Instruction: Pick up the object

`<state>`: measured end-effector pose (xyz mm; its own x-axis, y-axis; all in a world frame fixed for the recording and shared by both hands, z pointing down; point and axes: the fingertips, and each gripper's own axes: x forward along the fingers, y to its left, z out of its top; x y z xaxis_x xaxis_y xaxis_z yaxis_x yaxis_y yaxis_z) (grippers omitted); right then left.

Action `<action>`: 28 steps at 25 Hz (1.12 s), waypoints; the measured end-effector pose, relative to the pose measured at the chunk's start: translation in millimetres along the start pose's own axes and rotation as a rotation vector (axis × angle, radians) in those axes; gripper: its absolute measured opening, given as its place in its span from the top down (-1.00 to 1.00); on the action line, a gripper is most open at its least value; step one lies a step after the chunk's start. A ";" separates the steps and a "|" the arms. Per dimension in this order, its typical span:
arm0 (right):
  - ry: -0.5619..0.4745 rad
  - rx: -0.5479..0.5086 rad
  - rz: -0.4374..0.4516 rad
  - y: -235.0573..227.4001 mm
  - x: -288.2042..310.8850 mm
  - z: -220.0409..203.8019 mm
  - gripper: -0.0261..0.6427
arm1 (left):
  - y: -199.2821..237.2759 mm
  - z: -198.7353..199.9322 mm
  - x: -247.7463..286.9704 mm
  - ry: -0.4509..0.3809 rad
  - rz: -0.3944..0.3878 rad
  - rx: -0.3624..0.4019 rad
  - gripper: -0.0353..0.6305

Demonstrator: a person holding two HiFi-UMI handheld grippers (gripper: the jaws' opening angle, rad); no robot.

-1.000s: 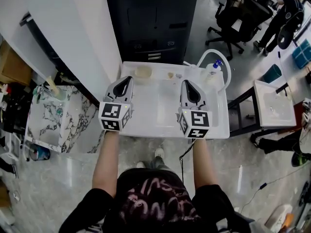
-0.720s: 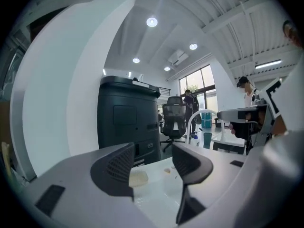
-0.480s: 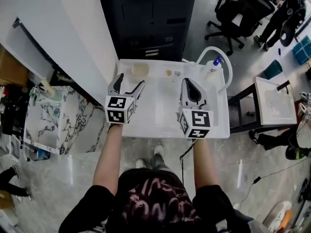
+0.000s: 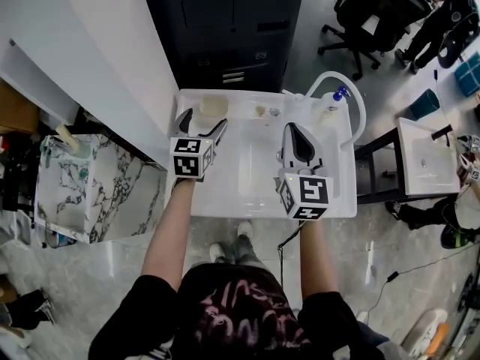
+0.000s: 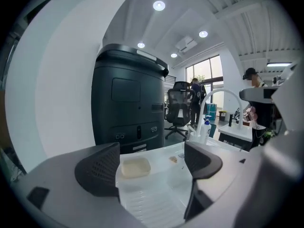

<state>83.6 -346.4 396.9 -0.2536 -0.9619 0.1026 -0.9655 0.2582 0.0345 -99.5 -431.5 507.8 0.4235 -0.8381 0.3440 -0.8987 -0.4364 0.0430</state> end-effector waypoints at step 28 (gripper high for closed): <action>0.080 0.055 0.012 -41.1 79.4 -53.8 0.88 | 58.0 -109.1 186.3 0.424 0.104 -0.070 -0.68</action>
<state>106.3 -428.6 457.1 -0.2617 -0.9479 0.1817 -0.9648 0.2622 -0.0216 -85.2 -577.2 676.6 0.2594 -0.6613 0.7038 -0.9458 -0.3215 0.0464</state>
